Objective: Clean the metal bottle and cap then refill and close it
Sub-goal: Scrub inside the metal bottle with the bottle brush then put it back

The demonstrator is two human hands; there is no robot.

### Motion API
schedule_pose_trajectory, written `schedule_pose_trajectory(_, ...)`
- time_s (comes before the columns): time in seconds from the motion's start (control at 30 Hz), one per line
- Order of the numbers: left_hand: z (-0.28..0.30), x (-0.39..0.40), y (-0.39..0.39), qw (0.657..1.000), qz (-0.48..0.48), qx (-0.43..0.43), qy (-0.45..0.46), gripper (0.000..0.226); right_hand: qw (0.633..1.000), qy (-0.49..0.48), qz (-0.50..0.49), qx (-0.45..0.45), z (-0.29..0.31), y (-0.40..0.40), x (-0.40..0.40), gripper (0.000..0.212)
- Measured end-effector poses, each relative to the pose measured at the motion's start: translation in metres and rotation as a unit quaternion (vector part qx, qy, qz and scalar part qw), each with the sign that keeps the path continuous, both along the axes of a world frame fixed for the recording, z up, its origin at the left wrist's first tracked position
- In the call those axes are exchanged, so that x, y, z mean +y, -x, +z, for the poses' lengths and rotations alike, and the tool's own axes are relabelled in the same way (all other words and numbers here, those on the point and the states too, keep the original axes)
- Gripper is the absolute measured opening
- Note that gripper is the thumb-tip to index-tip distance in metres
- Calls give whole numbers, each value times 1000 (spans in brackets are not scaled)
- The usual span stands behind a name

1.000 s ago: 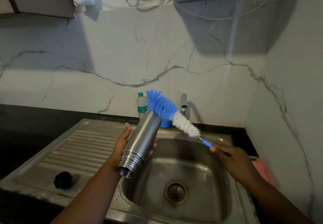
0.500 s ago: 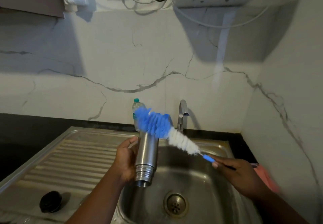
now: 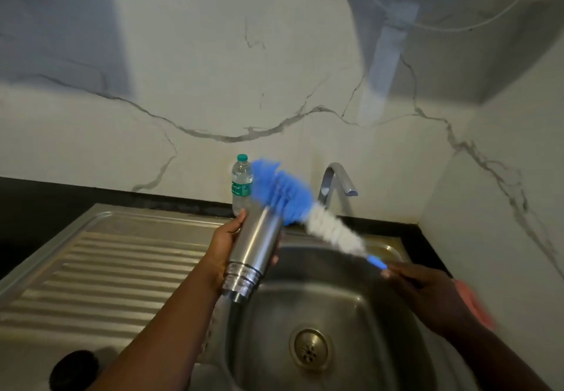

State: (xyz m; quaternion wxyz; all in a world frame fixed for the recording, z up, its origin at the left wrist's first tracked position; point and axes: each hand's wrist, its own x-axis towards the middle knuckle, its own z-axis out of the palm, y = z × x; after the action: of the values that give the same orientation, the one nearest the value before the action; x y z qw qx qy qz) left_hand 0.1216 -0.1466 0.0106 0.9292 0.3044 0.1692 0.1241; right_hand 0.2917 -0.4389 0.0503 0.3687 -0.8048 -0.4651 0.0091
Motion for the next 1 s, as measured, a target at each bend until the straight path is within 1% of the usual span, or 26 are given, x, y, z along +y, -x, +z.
schedule_pose_trajectory(0.07, 0, -3, 0, 999, -21, -33, -21, 45, 999, 34, 16, -22, 3, 8, -1, 19)
schedule_pose_trajectory(0.1, -6, 4, -5, 1000, -3, -17, -26, 41, 998, 44, 17, -32, 2, 11, -2, 21)
schedule_pose_trajectory(0.13, -12, 11, -10, 998, 29, 28, -43, 41, 998, 52, 10, -43, 1, 13, -1, 19)
schedule_pose_trajectory(0.17, -9, 11, -10, 996, 42, 54, -65, 39, 997, 55, -6, -46, 0, 13, 0, 15)
schedule_pose_trajectory(0.2, -7, 10, -11, 998, -6, 23, -54, 48, 998, 49, -21, -39, -3, 9, 0, 12)
schedule_pose_trajectory(0.23, -2, 7, -12, 998, -45, 7, -39, 66, 998, 40, -31, -28, -5, 5, 1, 10)
schedule_pose_trajectory(0.27, -2, 7, -15, 997, -72, 2, -30, 85, 999, 29, -39, -23, -6, 1, 2, 14)
schedule_pose_trajectory(0.3, -1, 6, -18, 997, -80, -3, -21, 97, 998, 24, -47, -27, -6, -3, 1, 18)
schedule_pose_trajectory(0.33, -5, 7, -18, 996, -79, -8, -27, 104, 998, 27, -53, -27, -6, -6, -1, 18)
schedule_pose_trajectory(0.4, -1, -6, -27, 993, -101, -34, -49, 110, 999, 32, -42, 5, -7, -10, -9, 14)
schedule_pose_trajectory(0.43, 8, -17, -27, 990, -112, -75, -40, 107, 999, 32, -25, 28, -8, -12, -15, 17)
schedule_pose_trajectory(0.47, 16, -33, -26, 982, -122, -139, -49, 99, 999, 27, 2, 38, -9, -14, -22, 27)
schedule_pose_trajectory(0.5, 21, -43, -27, 975, -112, -180, -63, 94, 999, 31, 24, 31, -10, -15, -29, 36)
schedule_pose_trajectory(0.53, 20, -44, -28, 987, -57, -131, -79, 97, 998, 34, 38, 33, -9, -16, -34, 41)
schedule_pose_trajectory(0.57, 18, -43, -26, 993, 13, -60, -102, 105, 998, 32, 39, 35, -10, -21, -38, 39)
schedule_pose_trajectory(0.6, 13, -41, -23, 994, 30, -34, -95, 107, 998, 24, 33, 43, -11, -27, -40, 32)
schedule_pose_trajectory(0.67, 8, -38, -19, 996, -5, -83, -11, 96, 999, 24, 14, 47, -13, -42, -40, 23)
schedule_pose_trajectory(0.7, 11, -43, -22, 997, -13, -70, 12, 92, 999, 36, -3, 35, -13, -49, -39, 22)
schedule_pose_trajectory(0.73, 12, -47, -21, 999, -8, -42, 16, 90, 999, 42, -21, 28, -13, -56, -37, 21)
schedule_pose_trajectory(0.8, 13, -56, -26, 998, -12, -44, 32, 86, 999, 15, -35, 35, -10, -63, -35, 19)
schedule_pose_trajectory(0.83, 12, -60, -27, 998, -13, -38, 39, 83, 998, -2, -25, 50, -9, -64, -37, 17)
schedule_pose_trajectory(0.87, 18, -71, -27, 999, 2, -21, 24, 77, 998, -17, -2, 62, -8, -64, -41, 16)
schedule_pose_trajectory(0.9, 23, -74, -28, 1000, 15, -8, 15, 63, 997, -16, 27, 65, -9, -65, -47, 15)
schedule_pose_trajectory(0.93, 24, -78, -29, 998, 58, 20, -22, 42, 996, 1, 53, 66, -9, -65, -53, 12)
schedule_pose_trajectory(0.97, 28, -83, -29, 987, 114, 66, -88, 30, 995, 23, 71, 65, -9, -66, -59, 11)
schedule_pose_trajectory(1.0, 34, -91, -26, 974, 148, 98, -141, 46, 994, 38, 82, 64, -13, -70, -65, 25)
